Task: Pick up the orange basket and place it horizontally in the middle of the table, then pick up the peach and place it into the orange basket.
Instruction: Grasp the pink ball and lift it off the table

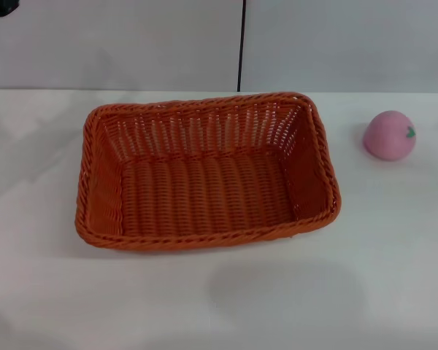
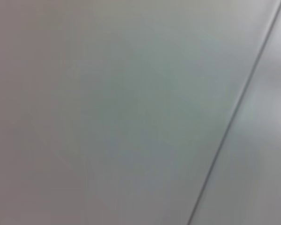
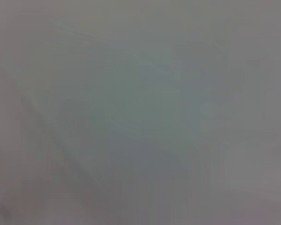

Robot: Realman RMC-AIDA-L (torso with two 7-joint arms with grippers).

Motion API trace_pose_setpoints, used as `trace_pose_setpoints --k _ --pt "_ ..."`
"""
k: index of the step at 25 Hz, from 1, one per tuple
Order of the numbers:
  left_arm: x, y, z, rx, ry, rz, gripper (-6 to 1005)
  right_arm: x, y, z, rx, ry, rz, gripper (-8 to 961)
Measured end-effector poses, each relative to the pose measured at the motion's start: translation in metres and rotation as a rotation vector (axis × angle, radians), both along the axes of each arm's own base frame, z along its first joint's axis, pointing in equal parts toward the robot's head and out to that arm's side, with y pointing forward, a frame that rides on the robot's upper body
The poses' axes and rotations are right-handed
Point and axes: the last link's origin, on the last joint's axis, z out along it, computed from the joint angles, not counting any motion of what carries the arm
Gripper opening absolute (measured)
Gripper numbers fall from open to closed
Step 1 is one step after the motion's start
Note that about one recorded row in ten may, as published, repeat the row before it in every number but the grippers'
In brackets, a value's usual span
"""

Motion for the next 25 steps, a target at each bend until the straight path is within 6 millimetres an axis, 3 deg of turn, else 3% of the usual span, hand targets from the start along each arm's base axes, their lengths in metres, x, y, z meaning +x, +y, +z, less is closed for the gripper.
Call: trace_pose_setpoints --k 1,2,4,8,15,25 --pt "0.006 0.002 -0.003 0.012 -0.012 -0.04 596 -0.01 0.009 -0.001 -0.127 -0.057 0.002 731" --pt "0.006 0.002 -0.003 0.012 -0.012 -0.04 596 -0.01 0.009 -0.001 -0.127 -0.057 0.002 730" --pt "0.016 -0.002 -0.003 0.039 -0.008 -0.127 596 -0.022 0.024 -0.003 -0.295 -0.153 -0.017 730" --pt "0.023 -0.007 -0.002 0.066 -0.022 -0.193 596 -0.03 0.039 -0.01 -0.413 -0.293 -0.032 728" --pt "0.027 -0.015 0.0 0.134 -0.078 -0.265 596 -0.033 0.07 -0.04 -0.437 -0.507 -0.102 725" --pt "0.027 -0.015 -0.007 0.138 -0.099 -0.271 596 -0.041 0.084 -0.068 -0.419 -0.592 -0.079 722"
